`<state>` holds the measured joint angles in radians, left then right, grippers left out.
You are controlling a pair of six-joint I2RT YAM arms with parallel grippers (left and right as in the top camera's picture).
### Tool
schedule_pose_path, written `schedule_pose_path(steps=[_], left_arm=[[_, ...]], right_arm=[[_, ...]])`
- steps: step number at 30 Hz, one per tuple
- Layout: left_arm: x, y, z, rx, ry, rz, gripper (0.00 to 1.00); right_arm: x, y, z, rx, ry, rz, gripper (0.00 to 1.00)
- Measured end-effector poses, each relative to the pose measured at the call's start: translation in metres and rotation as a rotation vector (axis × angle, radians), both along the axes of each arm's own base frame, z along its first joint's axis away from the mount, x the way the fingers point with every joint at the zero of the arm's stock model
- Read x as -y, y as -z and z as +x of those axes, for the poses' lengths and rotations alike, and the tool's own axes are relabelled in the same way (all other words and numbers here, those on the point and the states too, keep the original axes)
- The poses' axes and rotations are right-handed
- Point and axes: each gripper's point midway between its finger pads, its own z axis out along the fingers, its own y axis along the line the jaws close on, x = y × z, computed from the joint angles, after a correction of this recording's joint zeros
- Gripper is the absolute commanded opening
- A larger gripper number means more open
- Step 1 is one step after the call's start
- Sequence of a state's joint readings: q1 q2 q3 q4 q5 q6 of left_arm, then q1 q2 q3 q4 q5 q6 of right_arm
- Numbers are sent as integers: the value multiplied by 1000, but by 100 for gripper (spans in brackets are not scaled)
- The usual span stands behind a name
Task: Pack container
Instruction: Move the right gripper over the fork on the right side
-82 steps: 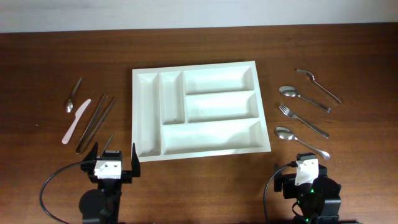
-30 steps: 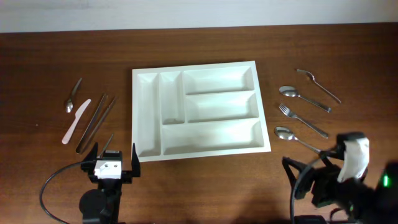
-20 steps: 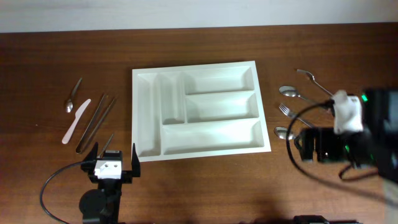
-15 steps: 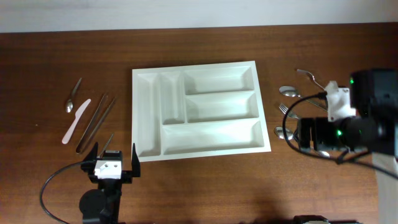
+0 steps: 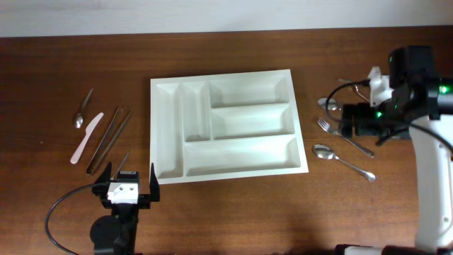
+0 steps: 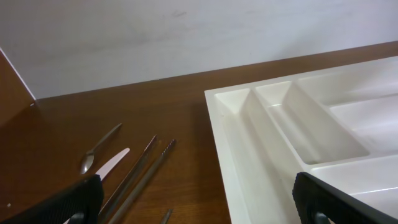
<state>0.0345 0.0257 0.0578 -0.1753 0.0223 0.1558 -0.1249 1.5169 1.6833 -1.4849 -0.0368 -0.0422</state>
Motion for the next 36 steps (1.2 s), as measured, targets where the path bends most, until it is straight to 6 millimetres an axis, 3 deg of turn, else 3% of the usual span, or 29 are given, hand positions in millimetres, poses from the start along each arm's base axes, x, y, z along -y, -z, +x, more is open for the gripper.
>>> schedule_pose_path(steps=[6,10,17,20,25,29,36], left_arm=[[0,0,0,0,0,0,99],[0,0,0,0,0,0,99],[0,0,0,0,0,0,99],[0,0,0,0,0,0,99],[0,0,0,0,0,0,99],[0,0,0,0,0,0,99],[0,0,0,0,0,0,99]], right_arm=[[12,10,46,88,19,-7,99],[20,28,81,119,17,-27,99],[49,91,130,87,61,-49,99],[73,126,136,36,109,-47,99],[102,160,131,-28,172,-38,99],[117,161,131,-14,203,-43,99],[121,158,140,25,207,-52,99]])
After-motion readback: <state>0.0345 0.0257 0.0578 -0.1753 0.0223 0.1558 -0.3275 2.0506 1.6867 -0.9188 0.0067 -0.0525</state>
